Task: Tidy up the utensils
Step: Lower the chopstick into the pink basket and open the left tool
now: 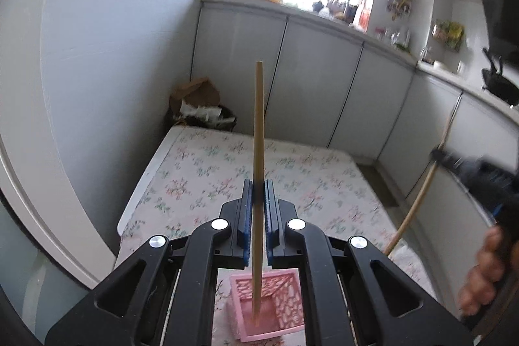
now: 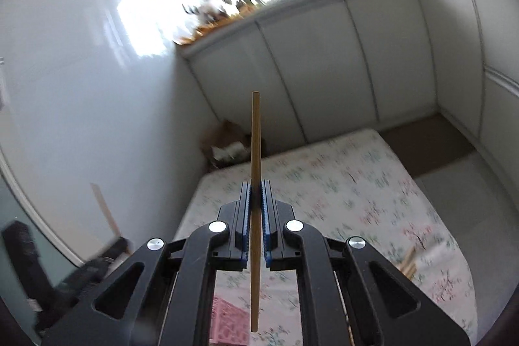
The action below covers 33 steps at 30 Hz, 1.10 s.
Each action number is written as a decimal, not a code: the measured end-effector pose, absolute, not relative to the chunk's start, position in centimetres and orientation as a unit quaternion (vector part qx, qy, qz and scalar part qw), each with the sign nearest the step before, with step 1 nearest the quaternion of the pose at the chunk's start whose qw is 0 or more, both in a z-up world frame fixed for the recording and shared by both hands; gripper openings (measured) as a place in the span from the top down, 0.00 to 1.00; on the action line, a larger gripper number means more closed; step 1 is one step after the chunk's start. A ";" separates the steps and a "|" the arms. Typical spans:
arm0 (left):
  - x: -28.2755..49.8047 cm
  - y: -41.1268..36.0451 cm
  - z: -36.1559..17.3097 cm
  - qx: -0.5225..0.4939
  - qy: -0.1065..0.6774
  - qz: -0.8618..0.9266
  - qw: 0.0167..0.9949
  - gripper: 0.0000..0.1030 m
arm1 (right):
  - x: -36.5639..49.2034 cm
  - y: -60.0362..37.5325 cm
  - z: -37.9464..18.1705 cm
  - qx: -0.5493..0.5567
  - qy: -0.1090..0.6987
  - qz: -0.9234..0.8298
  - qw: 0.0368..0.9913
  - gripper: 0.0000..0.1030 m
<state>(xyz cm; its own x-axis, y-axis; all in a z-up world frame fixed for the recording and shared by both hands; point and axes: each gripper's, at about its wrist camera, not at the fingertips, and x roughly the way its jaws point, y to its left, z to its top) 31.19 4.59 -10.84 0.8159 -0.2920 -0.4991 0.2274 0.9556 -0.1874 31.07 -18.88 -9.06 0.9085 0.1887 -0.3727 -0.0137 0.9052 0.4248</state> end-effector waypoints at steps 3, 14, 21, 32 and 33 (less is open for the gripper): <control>31.9 4.6 -11.8 -0.055 0.292 -0.128 0.946 0.94 | 30.7 -17.4 -8.3 0.197 0.190 0.065 0.960 0.94; 32.5 5.8 -12.2 -0.079 0.348 -0.138 0.924 0.61 | 31.3 -12.8 -8.8 0.174 0.194 0.116 0.958 0.94; 31.4 8.0 -10.3 -0.132 0.331 -0.134 0.925 0.54 | 32.0 -9.8 -10.2 0.128 0.212 0.132 0.960 0.94; 30.7 8.7 -8.8 -0.153 0.322 -0.135 0.925 0.54 | 33.1 -6.2 -13.7 0.059 0.294 0.163 0.940 0.93; 30.7 8.6 -8.8 -0.153 0.321 -0.135 0.925 0.54 | 33.3 -6.2 -13.9 0.067 0.303 0.166 0.936 0.93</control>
<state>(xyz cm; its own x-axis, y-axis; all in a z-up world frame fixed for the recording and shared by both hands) 30.69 8.64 -8.78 0.7568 -0.3488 -0.5528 0.1518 0.9164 -0.3704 33.26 -6.21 -13.91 0.7611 0.3515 -0.5451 -0.2705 0.9359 0.2258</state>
